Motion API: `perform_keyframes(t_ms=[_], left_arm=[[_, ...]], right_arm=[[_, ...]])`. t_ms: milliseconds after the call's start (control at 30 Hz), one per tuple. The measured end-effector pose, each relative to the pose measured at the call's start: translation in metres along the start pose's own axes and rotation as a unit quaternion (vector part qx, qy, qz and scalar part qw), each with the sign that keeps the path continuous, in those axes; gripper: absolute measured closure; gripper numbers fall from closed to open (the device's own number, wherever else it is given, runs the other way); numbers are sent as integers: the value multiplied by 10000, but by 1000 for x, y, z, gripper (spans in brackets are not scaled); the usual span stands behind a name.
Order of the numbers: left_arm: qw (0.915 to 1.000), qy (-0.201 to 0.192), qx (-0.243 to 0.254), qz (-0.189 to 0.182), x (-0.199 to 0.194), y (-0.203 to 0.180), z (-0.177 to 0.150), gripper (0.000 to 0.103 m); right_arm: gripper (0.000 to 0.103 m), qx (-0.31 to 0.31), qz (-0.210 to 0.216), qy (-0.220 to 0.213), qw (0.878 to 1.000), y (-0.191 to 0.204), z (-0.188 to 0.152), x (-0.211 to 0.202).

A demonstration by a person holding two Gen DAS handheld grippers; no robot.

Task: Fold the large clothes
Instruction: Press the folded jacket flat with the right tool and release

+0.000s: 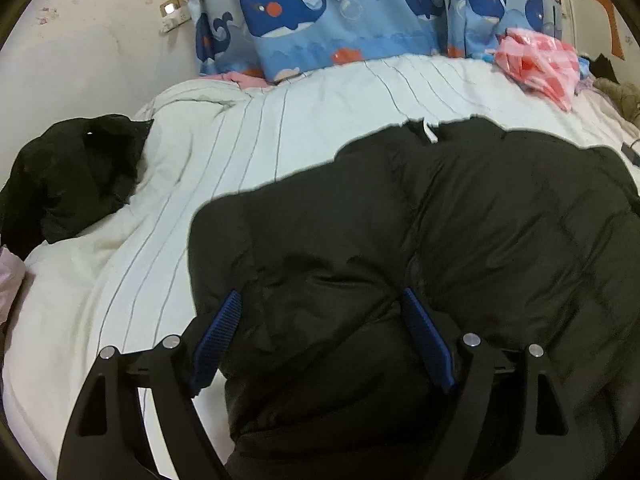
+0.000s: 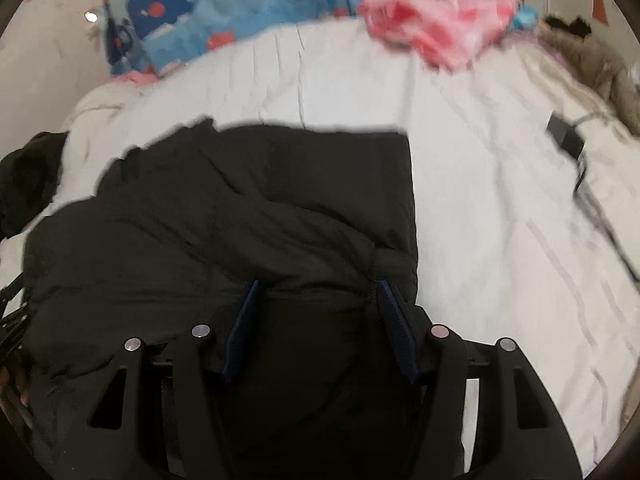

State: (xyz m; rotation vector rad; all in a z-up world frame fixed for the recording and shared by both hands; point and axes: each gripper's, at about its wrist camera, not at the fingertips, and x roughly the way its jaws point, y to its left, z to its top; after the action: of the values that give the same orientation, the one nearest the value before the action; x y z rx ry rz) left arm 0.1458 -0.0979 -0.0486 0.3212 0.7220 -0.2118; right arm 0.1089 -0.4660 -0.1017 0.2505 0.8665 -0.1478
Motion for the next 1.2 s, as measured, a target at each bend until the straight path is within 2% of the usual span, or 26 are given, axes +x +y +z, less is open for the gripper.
perform_keyframes(t_ms=[67, 100, 233, 267, 367, 500, 567, 633, 733, 867, 967, 1067, 1133, 1200], left_arm=[[9999, -105, -116, -41, -6, 5, 2, 24], [9998, -114, -129, -57, -6, 5, 3, 24], [10000, -60, -22, -49, -4, 1, -2, 24], [10000, -38, 13, -61, -3, -1, -3, 24], [10000, -5, 67, -61, 0, -4, -4, 24], [9997, -192, -133, -90, -13, 2, 2, 24], [9997, -200, -114, -85, -13, 0, 4, 22], [9999, 57, 73, -98, 1, -7, -2, 22], [9997, 147, 162, -77, 12, -13, -10, 22], [9999, 109, 130, -23, 6, -11, -11, 22], [9998, 125, 116, -38, 8, -11, -11, 22], [9998, 122, 148, -25, 8, -12, -12, 22], [9998, 128, 146, -33, 8, -12, -13, 22], [9998, 136, 141, -44, 9, -11, -13, 22]], right_arm=[[46, -199, -12, -89, 9998, 7, -7, -15], [46, -270, -15, 9, 9996, 10, -13, -16], [45, -121, -119, 454, 9988, -6, -19, 17], [40, -42, -138, 513, 9986, -11, -20, 24], [39, 77, -155, 605, 9980, -16, -16, 32], [40, -226, -432, 88, 9988, -3, -9, 6], [40, -355, -534, 326, 9974, -6, -13, 23], [36, -180, -370, 659, 9970, -17, -18, 50], [34, -39, -378, 745, 9965, -16, -14, 51], [34, 6, -369, 517, 9980, -14, -13, 11], [34, -115, -574, -101, 9982, -4, -12, -33], [32, -335, -606, -626, 9956, 10, 1, -50], [31, -447, -513, -458, 9966, 21, 11, -33], [31, -566, -628, 47, 9964, 22, 15, 6]])
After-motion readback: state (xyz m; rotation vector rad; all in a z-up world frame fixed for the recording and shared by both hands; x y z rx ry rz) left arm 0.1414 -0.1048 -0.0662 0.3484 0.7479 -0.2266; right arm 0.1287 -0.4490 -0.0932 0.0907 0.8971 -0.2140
